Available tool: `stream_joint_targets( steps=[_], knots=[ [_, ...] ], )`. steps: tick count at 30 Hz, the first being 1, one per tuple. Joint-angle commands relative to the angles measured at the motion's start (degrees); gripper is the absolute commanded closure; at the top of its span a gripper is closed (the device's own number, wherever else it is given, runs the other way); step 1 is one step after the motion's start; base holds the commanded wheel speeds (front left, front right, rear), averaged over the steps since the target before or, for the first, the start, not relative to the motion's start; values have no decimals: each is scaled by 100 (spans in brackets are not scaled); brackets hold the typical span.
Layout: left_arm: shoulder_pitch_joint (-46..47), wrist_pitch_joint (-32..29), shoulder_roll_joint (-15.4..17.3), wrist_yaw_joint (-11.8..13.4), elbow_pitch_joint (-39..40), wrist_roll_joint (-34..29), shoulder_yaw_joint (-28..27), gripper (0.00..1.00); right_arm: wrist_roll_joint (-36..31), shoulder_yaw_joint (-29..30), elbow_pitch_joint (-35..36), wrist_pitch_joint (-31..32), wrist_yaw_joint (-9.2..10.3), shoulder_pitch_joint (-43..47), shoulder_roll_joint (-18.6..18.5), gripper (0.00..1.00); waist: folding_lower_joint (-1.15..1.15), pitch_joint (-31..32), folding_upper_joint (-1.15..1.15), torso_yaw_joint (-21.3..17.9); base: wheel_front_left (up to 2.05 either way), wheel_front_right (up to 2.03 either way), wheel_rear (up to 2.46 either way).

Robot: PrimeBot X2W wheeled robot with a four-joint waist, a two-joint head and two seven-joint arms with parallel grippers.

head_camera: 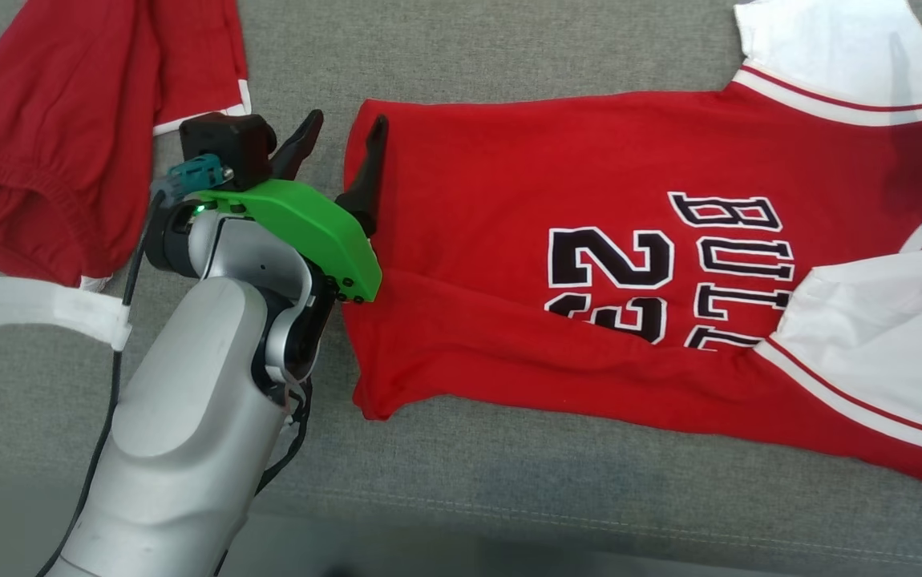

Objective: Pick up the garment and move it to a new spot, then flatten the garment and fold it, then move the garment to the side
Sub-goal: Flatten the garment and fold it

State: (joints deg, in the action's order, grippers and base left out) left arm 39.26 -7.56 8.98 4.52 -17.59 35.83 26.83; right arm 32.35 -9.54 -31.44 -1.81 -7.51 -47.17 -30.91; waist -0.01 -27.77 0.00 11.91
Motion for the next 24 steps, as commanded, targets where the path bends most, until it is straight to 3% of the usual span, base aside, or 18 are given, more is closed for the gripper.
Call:
stream_joint_targets(
  steps=[1,11,19,20,21,22,23,24],
  knots=[
    [169,-46,-59,-84,-116,34,52,0,68,-121,-110,45,4,-165,-66,0,1,-288,0,319,0,0,0],
    [833,-251,-280,-469,-1002,207,223,0,300,-899,-894,300,5,-1045,-308,0,1,-595,0,465,0,0,0],
    [1177,-306,-407,-783,-1507,339,367,0,566,-1391,-1368,400,5,-1511,-288,0,1,-671,0,455,0,0,0],
    [1206,-304,-415,-797,-1553,329,383,15,605,-1440,-1403,413,5,-1555,-277,22,1,-665,0,452,0,0,0],
    [1225,-287,-420,-817,-1590,339,383,49,642,-1463,-1447,388,5,-1611,-278,38,1,-659,0,449,0,0,0],
    [1237,-275,-436,-846,-1620,402,378,60,697,-1497,-1485,382,5,-1651,-267,61,1,-650,0,445,0,0,0],
    [1262,-254,-443,-857,-1651,393,389,89,784,-1526,-1531,423,5,-1668,-251,100,1,-639,0,441,0,0,0],
    [1280,-227,-444,-866,-1689,393,391,100,810,-1567,-1567,424,5,-1697,-271,100,1,-625,0,441,0,0,0]
  ],
)
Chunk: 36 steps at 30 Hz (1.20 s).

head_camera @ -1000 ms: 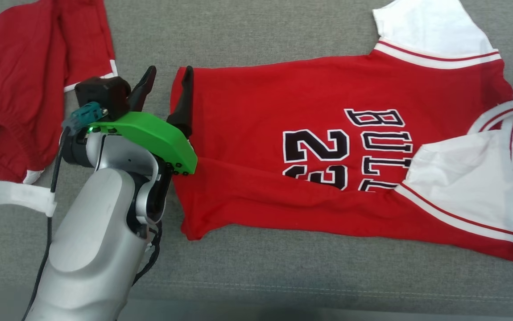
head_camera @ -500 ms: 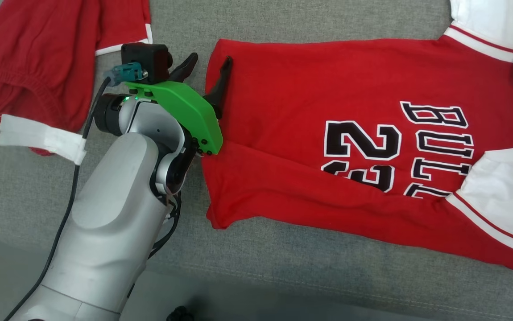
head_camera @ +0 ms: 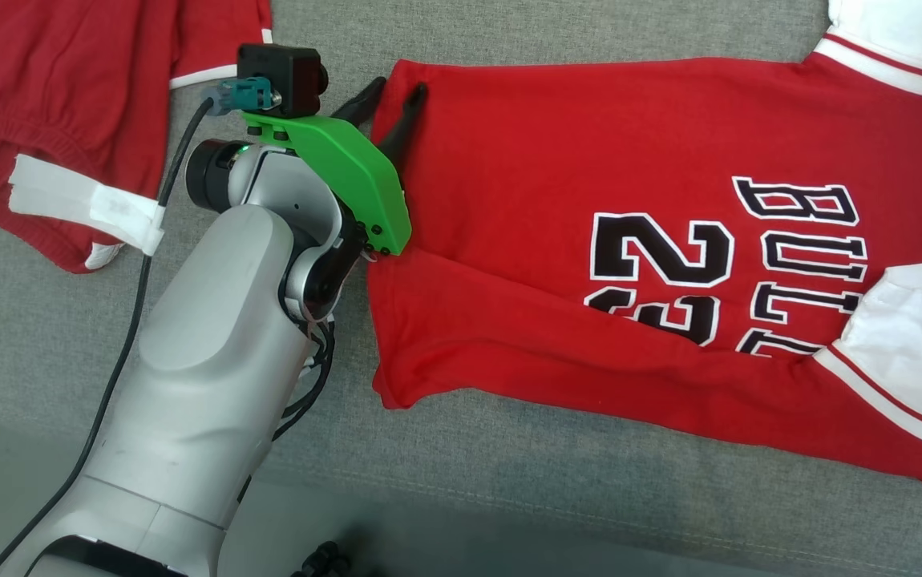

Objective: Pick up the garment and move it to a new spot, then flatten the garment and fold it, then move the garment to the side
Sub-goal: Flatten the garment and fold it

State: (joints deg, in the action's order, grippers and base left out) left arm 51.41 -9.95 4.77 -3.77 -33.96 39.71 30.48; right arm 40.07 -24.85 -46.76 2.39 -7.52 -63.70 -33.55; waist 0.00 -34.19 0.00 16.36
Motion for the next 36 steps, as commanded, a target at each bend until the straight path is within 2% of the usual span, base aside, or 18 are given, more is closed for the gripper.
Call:
stream_joint_targets(
  steps=[1,9,16,21,27,32,36],
  knots=[
    [69,41,-30,-57,-77,59,15,100,62,-92,-52,2,6,-79,-34,100,0,32,0,-7,0,0,0],
    [116,332,44,-84,-193,140,-112,100,464,-377,208,-217,6,-131,-113,100,0,158,0,-133,0,0,0],
    [-122,555,313,-6,-26,52,-173,100,947,-804,999,-348,6,229,-381,100,0,372,0,-406,0,0,0],
    [-628,574,594,42,427,128,-207,100,1512,-1023,2053,-569,6,997,-796,100,0,574,0,-712,0,0,0],
    [-1222,529,966,212,1078,182,-302,100,2094,-895,3035,-957,5,2069,-1195,100,0,698,0,-994,0,0,0],
    [-1676,446,1310,407,1693,178,-391,100,2453,-754,3690,-1245,5,3025,-1377,100,0,813,0,-1197,0,0,0],
    [-2056,343,1575,621,2190,189,-487,100,2603,-667,4030,-1395,5,3759,-1326,100,0,895,0,-1342,0,0,0]
  ],
)
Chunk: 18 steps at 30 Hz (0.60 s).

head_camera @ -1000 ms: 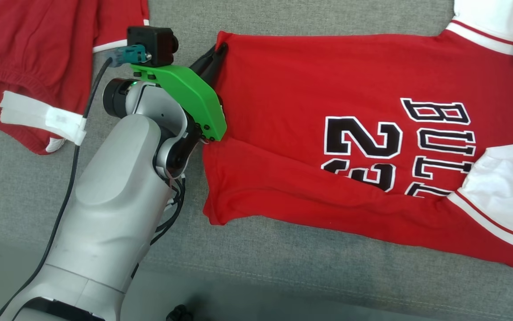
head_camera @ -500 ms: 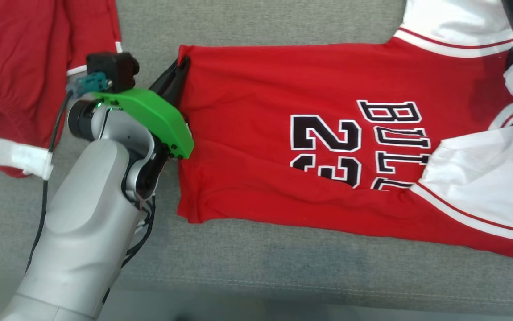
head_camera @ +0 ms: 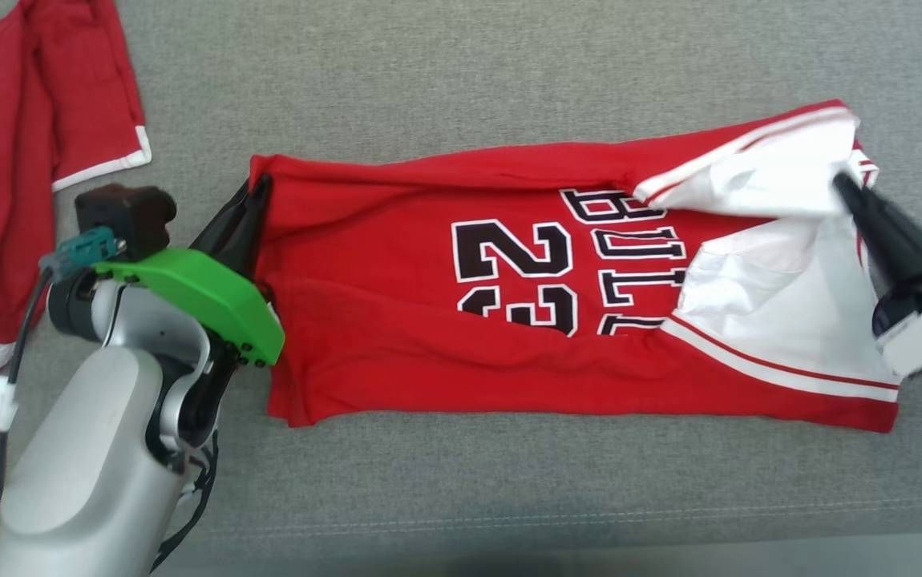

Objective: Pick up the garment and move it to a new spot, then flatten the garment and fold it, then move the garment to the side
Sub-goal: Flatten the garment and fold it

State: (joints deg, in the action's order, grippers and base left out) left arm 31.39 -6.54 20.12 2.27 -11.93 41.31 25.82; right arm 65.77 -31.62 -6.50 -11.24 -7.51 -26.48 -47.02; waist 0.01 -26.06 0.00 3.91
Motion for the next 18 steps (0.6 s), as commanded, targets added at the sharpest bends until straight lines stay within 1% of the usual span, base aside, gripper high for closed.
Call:
stream_joint_targets(
  steps=[1,7,10,11,12,13,14,15,16,17,18],
  knots=[
    [-149,-26,93,73,113,31,-46,100,56,44,56,-68,4,203,40,100,-1,95,0,-126,0,0,0],
    [-646,-177,315,309,633,85,-100,100,98,147,283,-138,3,875,262,100,-1,123,0,-279,0,0,0],
    [-875,-240,372,395,734,147,-106,100,2,151,197,-86,4,1041,369,100,-1,153,0,-336,0,0,0],
    [-937,-276,370,412,748,173,-106,100,20,144,172,-51,3,1095,449,88,-1,166,0,-346,0,0,0],
    [-937,-276,370,412,748,173,-106,100,20,144,172,-51,3,1095,449,88,-1,166,0,-346,0,0,0],
    [-1043,-241,399,478,767,173,-134,93,-37,128,106,3,3,1156,516,0,-1,189,0,-358,0,0,0],
    [-1043,-241,399,478,767,173,-134,93,-37,128,106,3,3,1156,516,0,-1,189,0,-358,0,0,0],
    [-1128,-245,376,509,760,224,-148,65,-59,143,44,16,3,1214,545,0,-1,213,0,-360,0,0,0],
    [-1208,-260,369,547,755,251,-151,16,-133,163,1,8,4,1248,568,0,-1,232,0,-358,0,0,0],
    [-1265,-237,370,585,756,258,-165,0,-113,172,8,-11,3,1297,641,0,-1,255,0,-350,0,0,0],
    [-1322,-201,360,609,768,281,-188,0,-98,179,33,-21,2,1366,694,0,-1,271,0,-341,0,0,0]
  ],
)
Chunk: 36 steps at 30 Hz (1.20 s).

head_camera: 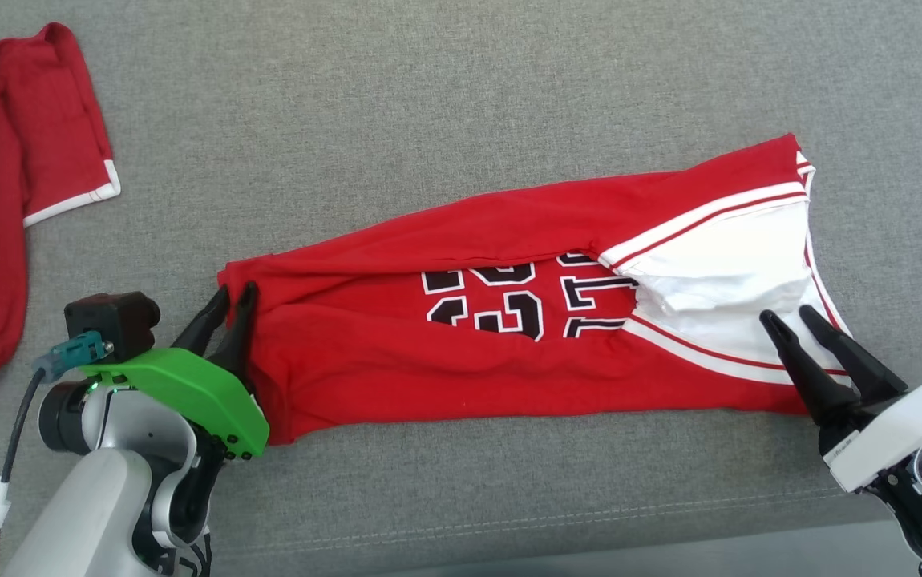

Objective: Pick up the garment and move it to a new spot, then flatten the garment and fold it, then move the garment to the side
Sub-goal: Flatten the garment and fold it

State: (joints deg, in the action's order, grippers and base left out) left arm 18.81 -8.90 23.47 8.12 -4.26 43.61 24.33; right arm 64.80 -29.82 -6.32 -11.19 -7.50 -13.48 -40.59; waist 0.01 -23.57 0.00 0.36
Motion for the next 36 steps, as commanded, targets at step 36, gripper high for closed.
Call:
stream_joint_targets(
  steps=[36],
  knots=[
    [-648,2270,-645,1030,-231,-1157,-81,0,-4680,2774,46,-93,3,550,2839,0,-1,1267,0,28,0,0,0]
  ],
)
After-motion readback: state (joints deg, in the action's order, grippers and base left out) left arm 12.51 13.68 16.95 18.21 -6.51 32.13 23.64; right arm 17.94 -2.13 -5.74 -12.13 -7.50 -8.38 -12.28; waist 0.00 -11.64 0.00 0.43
